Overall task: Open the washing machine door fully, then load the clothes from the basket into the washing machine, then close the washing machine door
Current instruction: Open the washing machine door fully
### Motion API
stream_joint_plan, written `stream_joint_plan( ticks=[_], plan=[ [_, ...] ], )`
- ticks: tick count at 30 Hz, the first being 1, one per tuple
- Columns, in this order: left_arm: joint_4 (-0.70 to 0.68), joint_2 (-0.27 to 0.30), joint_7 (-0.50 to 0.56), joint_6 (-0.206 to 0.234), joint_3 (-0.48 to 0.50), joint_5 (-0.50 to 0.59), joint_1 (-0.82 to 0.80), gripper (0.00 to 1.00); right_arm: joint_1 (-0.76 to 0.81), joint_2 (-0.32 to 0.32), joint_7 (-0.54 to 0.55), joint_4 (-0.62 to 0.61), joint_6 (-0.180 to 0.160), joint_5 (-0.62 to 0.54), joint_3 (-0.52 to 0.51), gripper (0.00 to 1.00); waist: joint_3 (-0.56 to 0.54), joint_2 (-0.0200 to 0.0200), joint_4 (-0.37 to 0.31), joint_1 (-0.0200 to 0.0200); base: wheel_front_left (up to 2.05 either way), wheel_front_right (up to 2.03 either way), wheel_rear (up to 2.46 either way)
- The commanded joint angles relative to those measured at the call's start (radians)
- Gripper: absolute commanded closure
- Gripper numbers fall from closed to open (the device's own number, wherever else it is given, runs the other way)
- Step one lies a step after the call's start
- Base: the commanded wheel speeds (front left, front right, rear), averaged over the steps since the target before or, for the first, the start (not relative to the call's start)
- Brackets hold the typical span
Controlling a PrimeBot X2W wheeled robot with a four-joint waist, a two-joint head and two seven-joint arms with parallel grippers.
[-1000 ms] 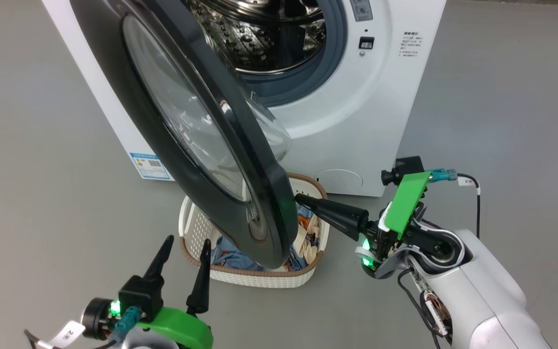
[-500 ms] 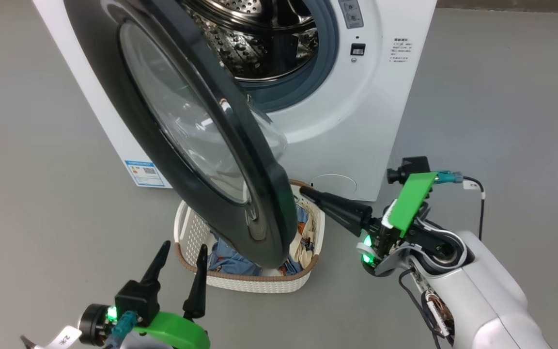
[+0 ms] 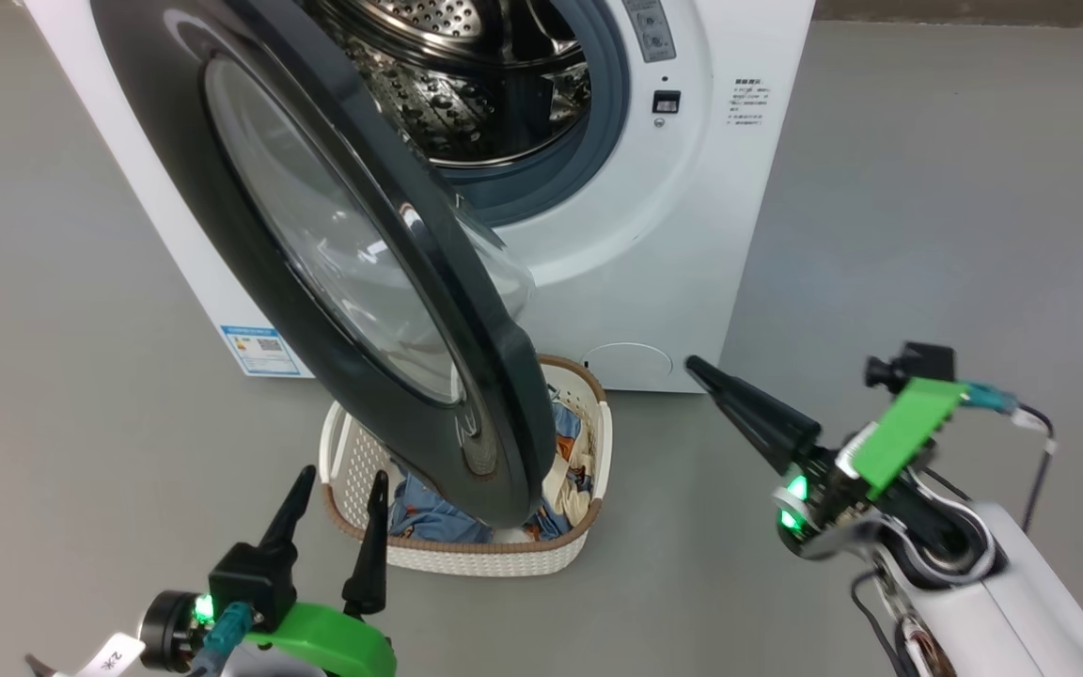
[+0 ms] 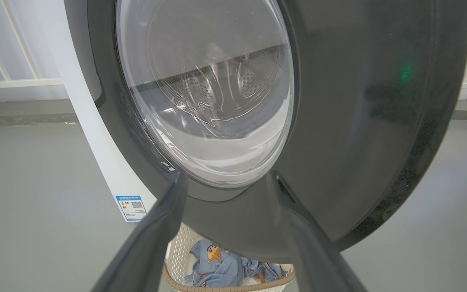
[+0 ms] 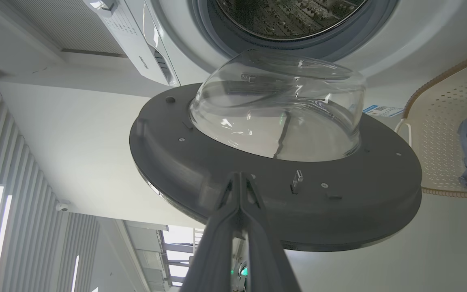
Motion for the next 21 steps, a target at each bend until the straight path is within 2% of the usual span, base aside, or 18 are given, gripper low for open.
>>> stream_joint_plan(
  ticks=[1, 2, 3, 4, 5, 6, 14, 21],
  plan=[
    [-0.019, 0.016, -0.008, -0.007, 0.034, 0.01, -0.005, 0.0, 0.029, -0.003, -0.023, -0.06, 0.002, -0.009, -0.005, 1.0, -0.002, 0.0, -0.004, 0.0, 0.0, 0.0, 0.0],
    [-0.018, 0.016, -0.008, -0.008, 0.034, 0.011, -0.005, 0.0, 0.051, -0.008, -0.039, -0.081, 0.002, -0.013, -0.014, 1.0, -0.004, 0.0, -0.005, 0.0, 0.0, 0.0, 0.0],
    [-0.018, 0.016, -0.008, -0.009, 0.035, 0.012, -0.005, 0.0, 0.073, -0.014, -0.058, -0.102, 0.002, -0.02, -0.025, 0.76, -0.004, 0.0, -0.007, 0.0, 0.0, 0.0, 0.0],
    [-0.017, 0.016, -0.008, -0.009, 0.037, 0.013, -0.005, 0.0, 0.093, -0.019, -0.076, -0.123, 0.002, -0.029, -0.034, 0.51, -0.005, 0.0, -0.01, 0.0, 0.0, 0.0, 0.0],
    [-0.017, 0.016, -0.008, -0.01, 0.039, 0.014, -0.005, 0.0, 0.114, -0.024, -0.092, -0.143, 0.002, -0.039, -0.04, 0.04, -0.005, 0.0, -0.013, 0.0, 0.0, 0.0, 0.0],
    [-0.017, 0.016, -0.008, -0.011, 0.042, 0.016, -0.005, 0.0, 0.134, -0.027, -0.109, -0.163, 0.002, -0.046, -0.048, 0.0, -0.006, 0.0, -0.016, 0.0, 0.0, 0.0, 0.0],
    [-0.012, 0.016, -0.008, -0.014, 0.051, 0.021, 0.001, 0.0, 0.26, -0.051, -0.238, -0.272, 0.002, -0.139, -0.093, 0.0, -0.015, 0.0, -0.042, 0.0, 0.0, 0.0, 0.0],
    [-0.014, 0.016, -0.008, -0.013, 0.053, 0.016, 0.006, 0.0, 0.348, -0.083, -0.407, -0.324, 0.002, -0.314, -0.12, 0.0, -0.017, 0.0, -0.061, 0.0, 0.0, 0.0, 0.0]
  ],
)
